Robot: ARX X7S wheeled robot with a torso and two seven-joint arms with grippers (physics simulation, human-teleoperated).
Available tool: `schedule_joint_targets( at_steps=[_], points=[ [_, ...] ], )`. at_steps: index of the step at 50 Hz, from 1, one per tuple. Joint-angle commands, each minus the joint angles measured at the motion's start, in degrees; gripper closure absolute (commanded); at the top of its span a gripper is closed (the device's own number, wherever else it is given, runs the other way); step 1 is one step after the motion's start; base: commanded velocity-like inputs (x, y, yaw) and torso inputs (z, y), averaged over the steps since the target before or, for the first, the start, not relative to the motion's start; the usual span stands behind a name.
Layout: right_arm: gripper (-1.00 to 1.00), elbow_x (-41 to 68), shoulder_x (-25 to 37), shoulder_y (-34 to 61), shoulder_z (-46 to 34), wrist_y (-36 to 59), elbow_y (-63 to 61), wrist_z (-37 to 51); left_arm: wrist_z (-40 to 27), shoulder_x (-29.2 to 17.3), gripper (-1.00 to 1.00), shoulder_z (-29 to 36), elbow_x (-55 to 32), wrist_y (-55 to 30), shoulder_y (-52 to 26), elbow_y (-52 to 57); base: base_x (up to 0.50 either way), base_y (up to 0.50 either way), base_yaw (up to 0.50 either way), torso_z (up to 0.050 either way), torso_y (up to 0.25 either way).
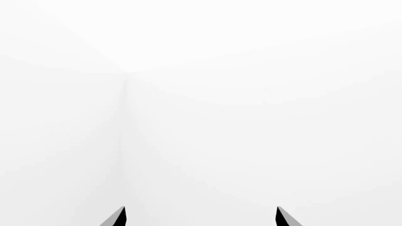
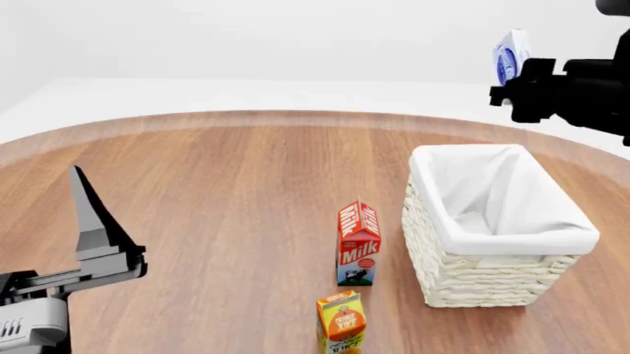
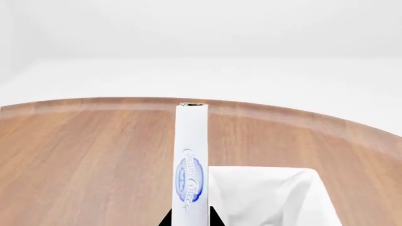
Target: Pick up the cream cheese box and the butter, and put them in the basket.
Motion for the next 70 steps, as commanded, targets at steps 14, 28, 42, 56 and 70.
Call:
schedule_joint_targets(
  at_steps=[14, 28, 42, 56, 70],
  points=[
    [1.0, -6.75, 4.02, -10.45, -2.57, -3.91, 0.61, -5.81, -0.18, -0.31, -1.0, 0.7, 0.51, -0.18, 0.1, 0.29, 0.0, 0.0, 0.0, 0.0, 0.001],
    [1.0, -7.4, 5.14, -13.72, -3.04, -5.38, 0.52, -6.75, -0.21, -0.37, -1.0, 1.24, 0.76, -0.09, -0.06, -0.19, 0.0, 0.0, 0.0, 0.0, 0.001],
    [1.0, -8.17, 5.25, -16.75, -4.06, -6.42, 0.33, -7.59, -0.23, -0.51, -1.0, 1.6, 0.67, -0.33, -0.2, -0.44, 0.0, 0.0, 0.0, 0.001, 0.001],
    [1.0, -9.36, 4.42, -16.97, -4.88, -6.79, 0.93, -8.45, -0.37, -0.62, -1.0, 1.97, 0.83, -0.61, -0.3, -0.51, 0.0, 0.0, 0.0, 0.0, 0.001],
    [1.0, -10.83, 3.33, -17.62, -5.81, -7.59, 2.27, -9.27, -0.36, -0.71, -1.0, 2.51, 1.07, -0.53, -0.36, -0.85, 0.0, 0.0, 0.0, 0.0, 0.0]
  ],
)
